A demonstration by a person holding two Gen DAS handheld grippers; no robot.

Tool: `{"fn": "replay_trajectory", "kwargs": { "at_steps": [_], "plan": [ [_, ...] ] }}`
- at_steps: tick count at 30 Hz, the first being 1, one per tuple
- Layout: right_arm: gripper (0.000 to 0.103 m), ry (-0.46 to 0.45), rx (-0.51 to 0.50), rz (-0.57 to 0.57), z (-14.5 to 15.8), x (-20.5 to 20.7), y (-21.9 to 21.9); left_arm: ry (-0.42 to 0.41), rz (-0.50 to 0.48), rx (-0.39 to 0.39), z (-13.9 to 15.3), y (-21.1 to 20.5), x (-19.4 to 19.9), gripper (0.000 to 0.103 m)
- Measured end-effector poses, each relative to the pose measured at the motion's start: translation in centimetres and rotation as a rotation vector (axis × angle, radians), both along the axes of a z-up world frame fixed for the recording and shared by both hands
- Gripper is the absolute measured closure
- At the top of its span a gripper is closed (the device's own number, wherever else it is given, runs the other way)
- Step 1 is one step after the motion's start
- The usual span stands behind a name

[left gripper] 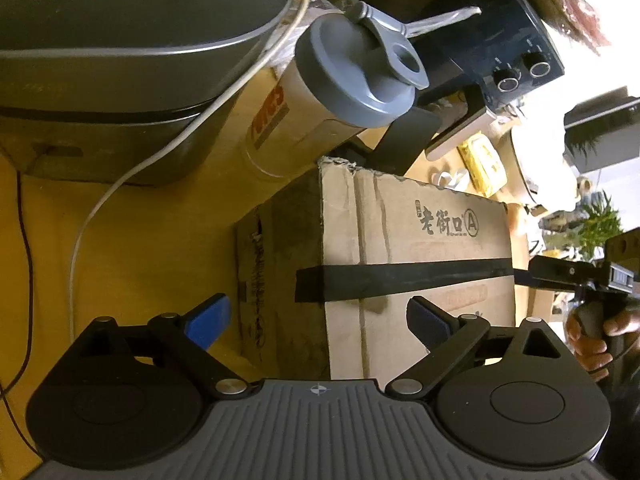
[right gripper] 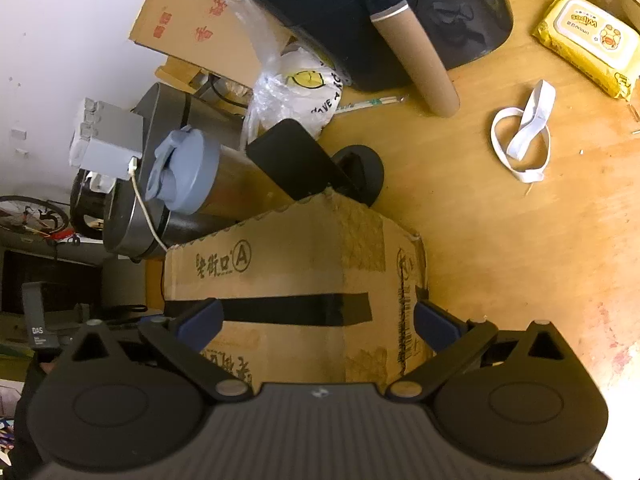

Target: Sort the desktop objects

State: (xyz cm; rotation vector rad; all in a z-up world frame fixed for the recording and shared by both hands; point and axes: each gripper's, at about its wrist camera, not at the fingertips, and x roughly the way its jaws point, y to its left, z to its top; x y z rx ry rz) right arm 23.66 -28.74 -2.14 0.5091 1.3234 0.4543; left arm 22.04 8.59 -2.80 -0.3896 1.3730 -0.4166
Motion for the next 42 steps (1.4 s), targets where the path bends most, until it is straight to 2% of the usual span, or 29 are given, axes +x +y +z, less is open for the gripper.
{"fn": "replay_trajectory", "kwargs": {
  "at_steps": [10, 24, 31, 42],
  "plan": [
    [0.0, -0.022, -0.009, -0.007, 0.4, -1.8, 0.1, -0.059, 0.027, 0.006, 1.3, -0.3, -1.5, 0.006],
    [0.0, -0.129, -0.074, -0.01, 1.7, -5.7, 0.6, -0.188, 0.037, 0.058, 3.6, -1.9, -5.4, 0.006],
    [0.0, -0.174, -0.127, 0.007, 2.0, -8.0, 1.0, -0.261, 0.026, 0.11, 4.6, -3.3, -7.8, 0.006],
    [0.0, -0.275, -0.207, 0.024, 3.5, -11.6, 1.8, -0.325, 0.037, 0.154, 5.9, -4.9, -11.6, 0.006]
  ]
}}
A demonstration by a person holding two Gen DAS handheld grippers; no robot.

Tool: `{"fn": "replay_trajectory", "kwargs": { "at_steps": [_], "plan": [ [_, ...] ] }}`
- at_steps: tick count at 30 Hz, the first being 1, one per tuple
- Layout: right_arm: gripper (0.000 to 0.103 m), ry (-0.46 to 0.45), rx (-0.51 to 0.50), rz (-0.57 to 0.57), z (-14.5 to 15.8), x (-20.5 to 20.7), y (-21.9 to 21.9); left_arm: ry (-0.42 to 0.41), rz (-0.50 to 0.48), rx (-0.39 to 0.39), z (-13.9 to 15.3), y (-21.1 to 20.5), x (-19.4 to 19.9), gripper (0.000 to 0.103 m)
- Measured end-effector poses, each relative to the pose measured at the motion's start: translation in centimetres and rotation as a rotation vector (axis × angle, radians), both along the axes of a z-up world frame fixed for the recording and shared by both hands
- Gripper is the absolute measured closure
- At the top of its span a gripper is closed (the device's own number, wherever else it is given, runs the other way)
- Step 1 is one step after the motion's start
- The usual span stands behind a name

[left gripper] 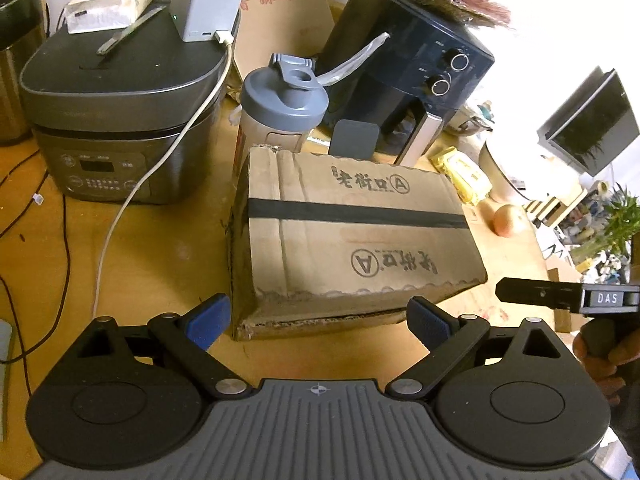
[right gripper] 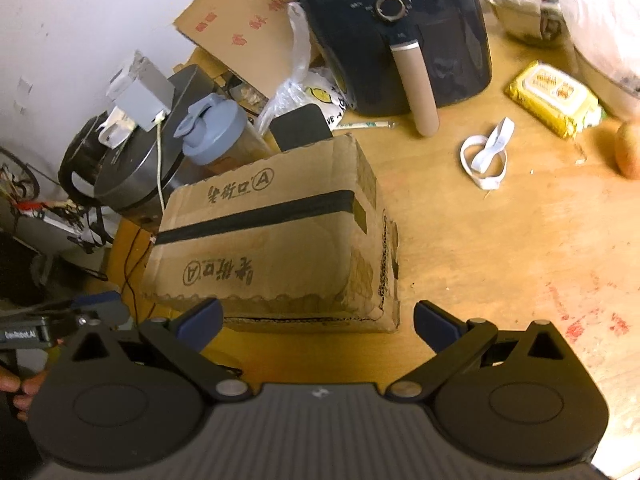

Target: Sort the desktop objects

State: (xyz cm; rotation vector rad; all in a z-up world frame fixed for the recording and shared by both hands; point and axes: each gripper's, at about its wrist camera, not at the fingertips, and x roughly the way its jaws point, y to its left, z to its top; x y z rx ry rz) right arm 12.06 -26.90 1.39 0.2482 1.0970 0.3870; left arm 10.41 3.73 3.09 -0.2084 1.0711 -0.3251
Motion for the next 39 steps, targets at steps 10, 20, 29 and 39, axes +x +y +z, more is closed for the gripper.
{"fn": "replay_trajectory", "kwargs": {
  "at_steps": [10, 20, 29, 39],
  "plan": [
    [0.0, -0.046, -0.046, 0.045, 1.3, -3.1, 1.0, -0.018, 0.027, 0.037, 0.8, -0.7, -3.1, 0.006],
    [0.0, -0.07, -0.068, 0.076, 2.5, -5.8, 1.1, -0.043, 0.051, 0.066, 3.1, -1.6, -6.1, 0.006],
    [0.0, -0.1, -0.118, 0.096, 3.0, -8.6, 1.5, -0.044, 0.077, 0.115, 3.2, -2.7, -8.5, 0.006],
    [0.0, -0.178, -0.282, 0.152, 1.8, -11.9, 2.4, -0.052, 0.105, 0.14, 2.3, -3.9, -11.2, 0.006]
  ]
}}
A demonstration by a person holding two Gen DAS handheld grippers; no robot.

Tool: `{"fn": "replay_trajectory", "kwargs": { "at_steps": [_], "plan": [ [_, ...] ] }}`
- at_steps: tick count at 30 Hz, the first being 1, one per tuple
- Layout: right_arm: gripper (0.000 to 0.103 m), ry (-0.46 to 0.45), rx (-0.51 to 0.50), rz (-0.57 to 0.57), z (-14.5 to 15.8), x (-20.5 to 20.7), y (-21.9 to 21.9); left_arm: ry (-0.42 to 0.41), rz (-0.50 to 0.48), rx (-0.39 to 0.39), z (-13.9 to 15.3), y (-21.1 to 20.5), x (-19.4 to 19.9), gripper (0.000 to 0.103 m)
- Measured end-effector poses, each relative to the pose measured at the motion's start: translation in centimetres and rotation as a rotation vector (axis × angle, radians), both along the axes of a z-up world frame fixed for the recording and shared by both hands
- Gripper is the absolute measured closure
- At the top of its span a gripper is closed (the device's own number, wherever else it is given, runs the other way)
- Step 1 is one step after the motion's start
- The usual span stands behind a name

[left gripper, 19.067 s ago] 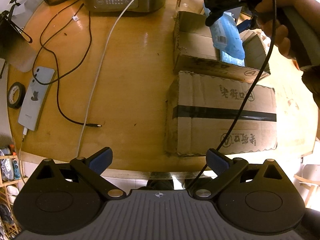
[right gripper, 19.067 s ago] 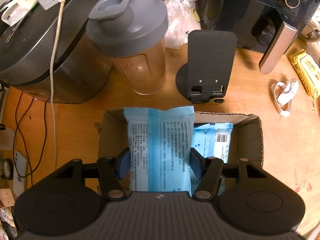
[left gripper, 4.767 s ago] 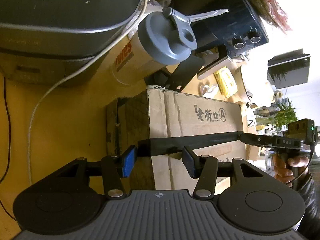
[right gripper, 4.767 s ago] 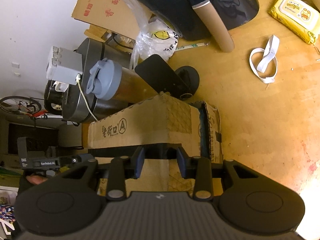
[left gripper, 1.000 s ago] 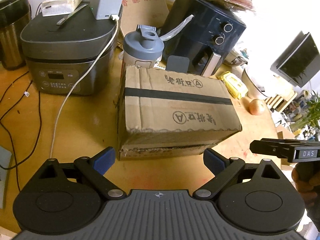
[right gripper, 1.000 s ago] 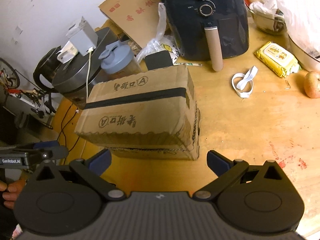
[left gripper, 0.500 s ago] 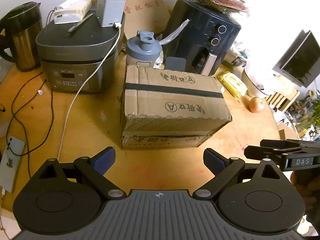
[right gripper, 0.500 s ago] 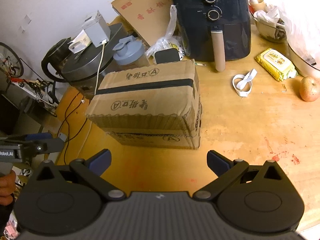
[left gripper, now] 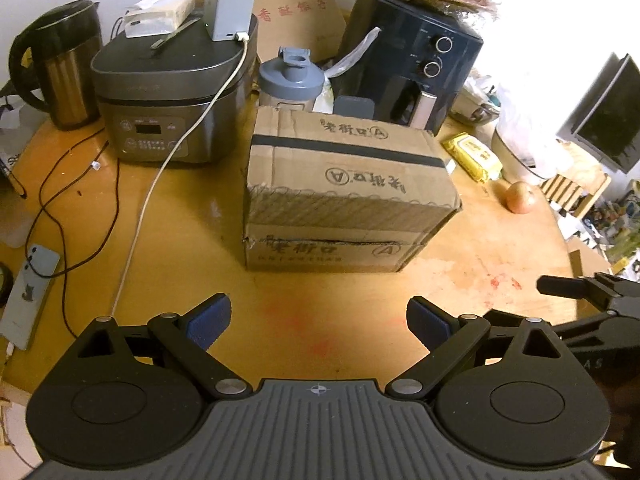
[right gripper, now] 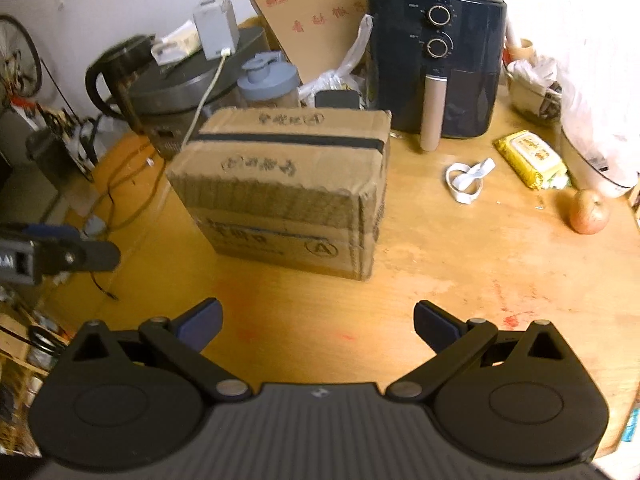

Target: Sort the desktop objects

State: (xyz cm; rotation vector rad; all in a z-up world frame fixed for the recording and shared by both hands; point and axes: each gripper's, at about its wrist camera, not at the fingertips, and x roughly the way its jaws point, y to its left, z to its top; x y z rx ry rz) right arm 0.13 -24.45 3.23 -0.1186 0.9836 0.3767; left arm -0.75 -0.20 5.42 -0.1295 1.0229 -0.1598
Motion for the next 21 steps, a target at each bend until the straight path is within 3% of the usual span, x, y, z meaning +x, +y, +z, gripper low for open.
{"fn": "replay_trajectory", "kwargs": {
  "at_steps": [12, 21],
  "plan": [
    [0.0, 0.012, -0.08, -0.039, -1.7, -2.5, 0.1, -0.006, 0.019, 0.119, -2.2, -1.1, -1.8, 0.006],
    [0.0, -0.021, -0.11, -0.064, -1.3, -2.6, 0.0, -0.015, 0.014, 0.139, -2.4, -1.7, -1.8, 0.006]
  ]
}}
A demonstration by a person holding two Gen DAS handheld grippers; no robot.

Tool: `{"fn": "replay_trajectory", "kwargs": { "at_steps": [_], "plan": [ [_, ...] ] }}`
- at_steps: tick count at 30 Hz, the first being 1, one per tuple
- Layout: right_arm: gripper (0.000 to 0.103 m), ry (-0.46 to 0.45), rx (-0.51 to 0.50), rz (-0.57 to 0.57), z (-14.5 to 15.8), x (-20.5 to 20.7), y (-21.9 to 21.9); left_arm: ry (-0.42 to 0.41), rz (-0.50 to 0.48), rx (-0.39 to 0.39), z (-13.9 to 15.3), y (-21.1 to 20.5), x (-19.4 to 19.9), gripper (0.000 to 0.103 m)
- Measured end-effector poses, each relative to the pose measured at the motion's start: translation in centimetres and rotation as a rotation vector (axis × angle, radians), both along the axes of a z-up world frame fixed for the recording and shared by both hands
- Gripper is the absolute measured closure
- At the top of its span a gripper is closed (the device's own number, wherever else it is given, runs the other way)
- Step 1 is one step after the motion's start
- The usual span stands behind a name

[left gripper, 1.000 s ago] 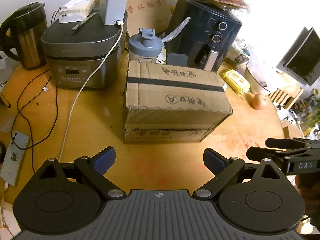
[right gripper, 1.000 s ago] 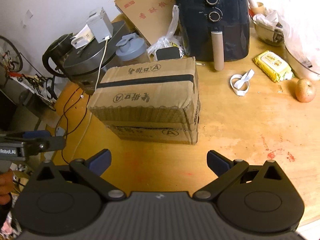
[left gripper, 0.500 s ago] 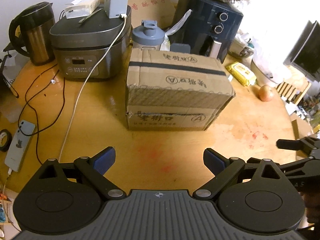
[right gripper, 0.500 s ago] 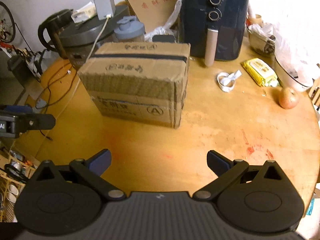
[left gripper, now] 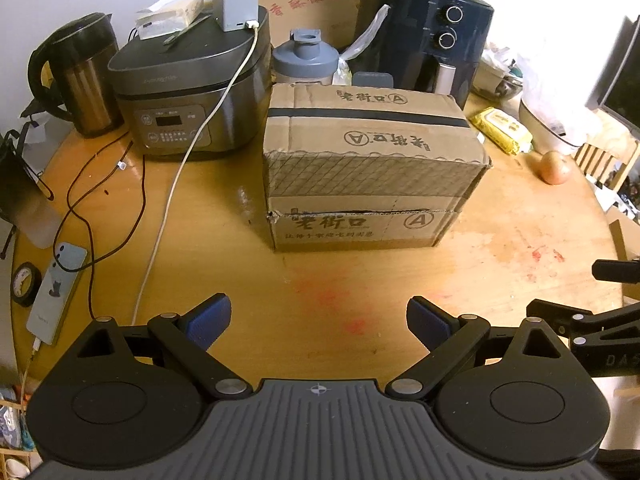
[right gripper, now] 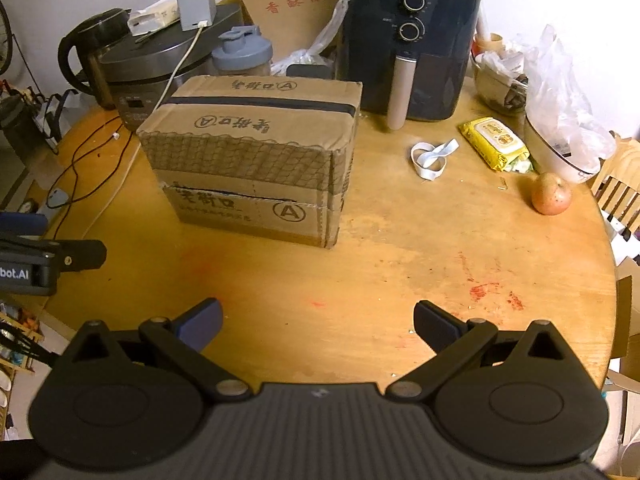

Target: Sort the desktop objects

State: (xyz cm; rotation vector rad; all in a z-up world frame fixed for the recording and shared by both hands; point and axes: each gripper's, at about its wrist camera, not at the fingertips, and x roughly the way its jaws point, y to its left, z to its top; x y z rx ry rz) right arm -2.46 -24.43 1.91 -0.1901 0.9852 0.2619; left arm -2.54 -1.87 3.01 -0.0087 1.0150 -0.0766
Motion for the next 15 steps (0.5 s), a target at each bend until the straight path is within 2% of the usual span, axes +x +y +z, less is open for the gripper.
{"fn": "replay_trajectory", "kwargs": {
  "at_steps": [15],
  "plan": [
    [0.0, -0.001, 0.001, -0.014, 0.07, 0.67, -0.34, -0.033, -0.009, -0.003, 0.11, -0.54, 0.66, 0.006]
  ]
}}
